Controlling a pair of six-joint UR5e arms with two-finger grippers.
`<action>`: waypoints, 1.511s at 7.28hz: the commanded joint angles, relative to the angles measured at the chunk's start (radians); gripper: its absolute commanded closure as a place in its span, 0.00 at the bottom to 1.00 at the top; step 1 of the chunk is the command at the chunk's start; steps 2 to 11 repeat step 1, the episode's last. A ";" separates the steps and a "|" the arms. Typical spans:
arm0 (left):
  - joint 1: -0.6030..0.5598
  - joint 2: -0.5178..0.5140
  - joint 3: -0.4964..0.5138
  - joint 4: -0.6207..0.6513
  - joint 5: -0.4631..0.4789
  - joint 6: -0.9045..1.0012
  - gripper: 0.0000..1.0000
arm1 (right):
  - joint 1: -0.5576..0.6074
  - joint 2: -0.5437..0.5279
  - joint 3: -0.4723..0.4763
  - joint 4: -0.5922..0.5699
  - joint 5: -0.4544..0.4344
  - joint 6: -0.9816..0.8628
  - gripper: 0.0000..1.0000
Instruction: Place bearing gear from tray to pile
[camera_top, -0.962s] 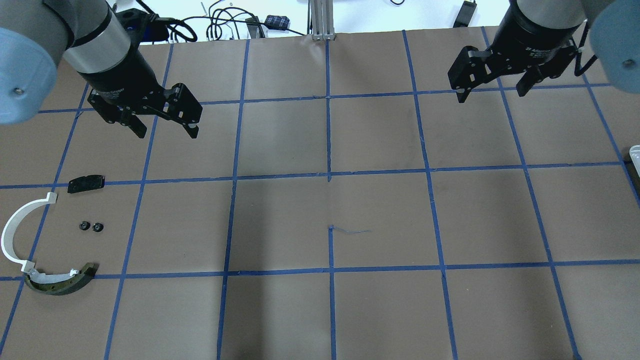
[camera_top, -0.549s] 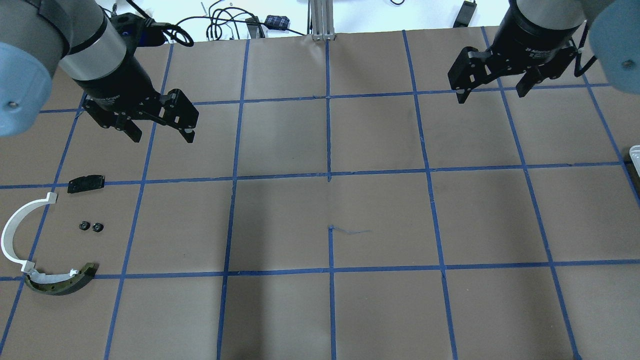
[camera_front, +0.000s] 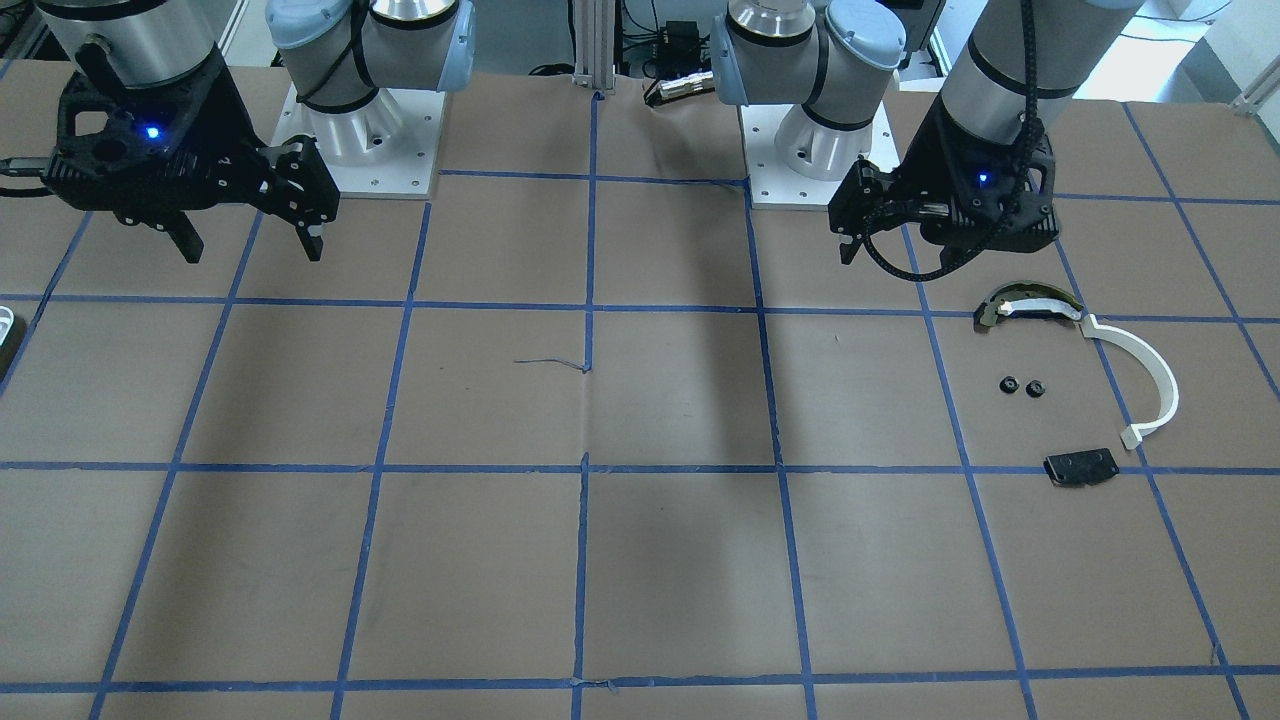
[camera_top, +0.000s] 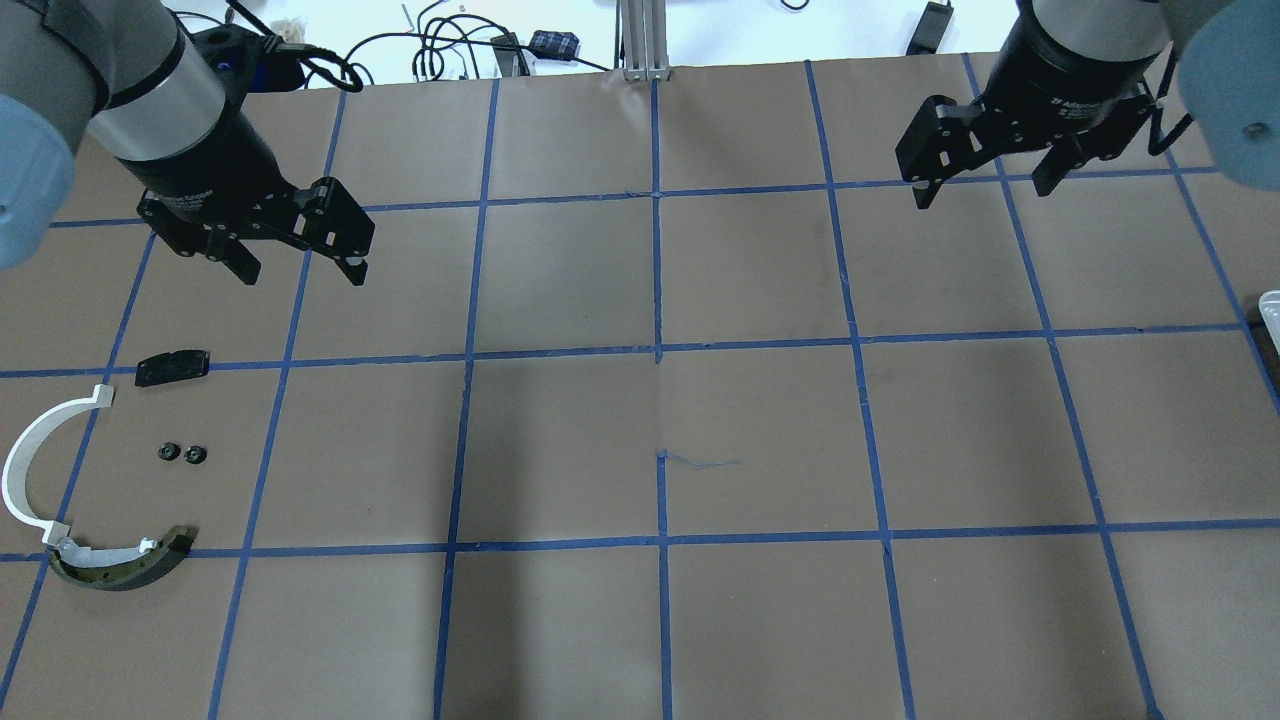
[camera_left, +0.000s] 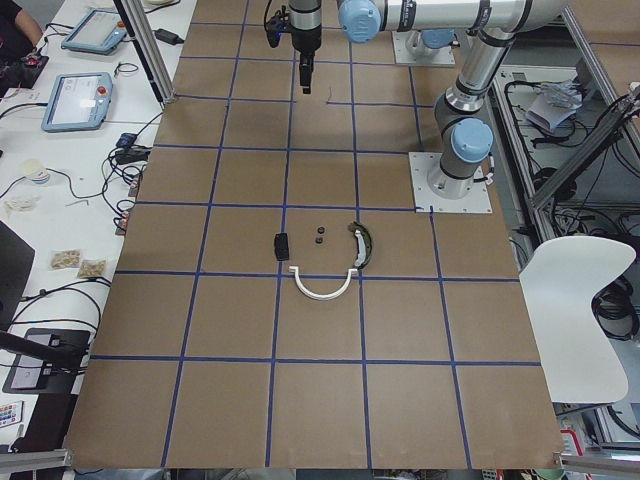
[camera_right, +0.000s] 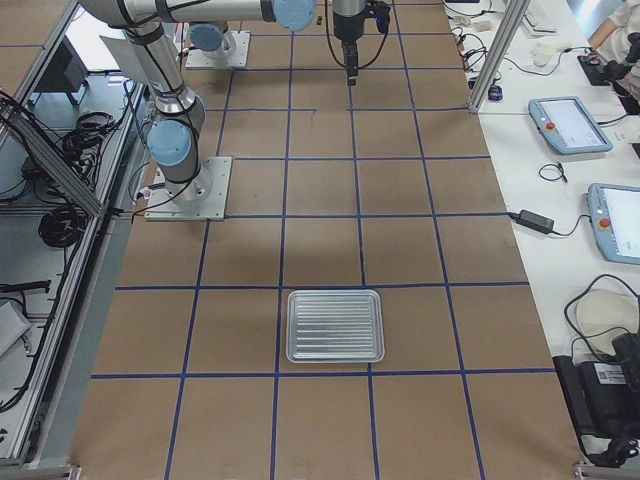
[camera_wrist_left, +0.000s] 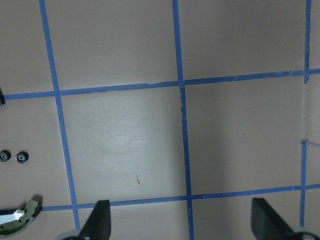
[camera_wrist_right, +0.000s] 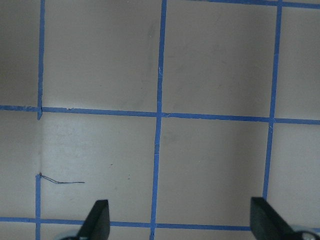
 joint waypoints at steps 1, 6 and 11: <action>0.000 0.009 -0.012 0.003 -0.002 -0.005 0.00 | -0.004 -0.002 0.005 0.002 -0.005 0.013 0.00; 0.000 0.009 -0.012 0.003 -0.002 -0.005 0.00 | -0.004 -0.002 0.005 0.002 -0.005 0.013 0.00; 0.000 0.009 -0.012 0.003 -0.002 -0.005 0.00 | -0.004 -0.002 0.005 0.002 -0.005 0.013 0.00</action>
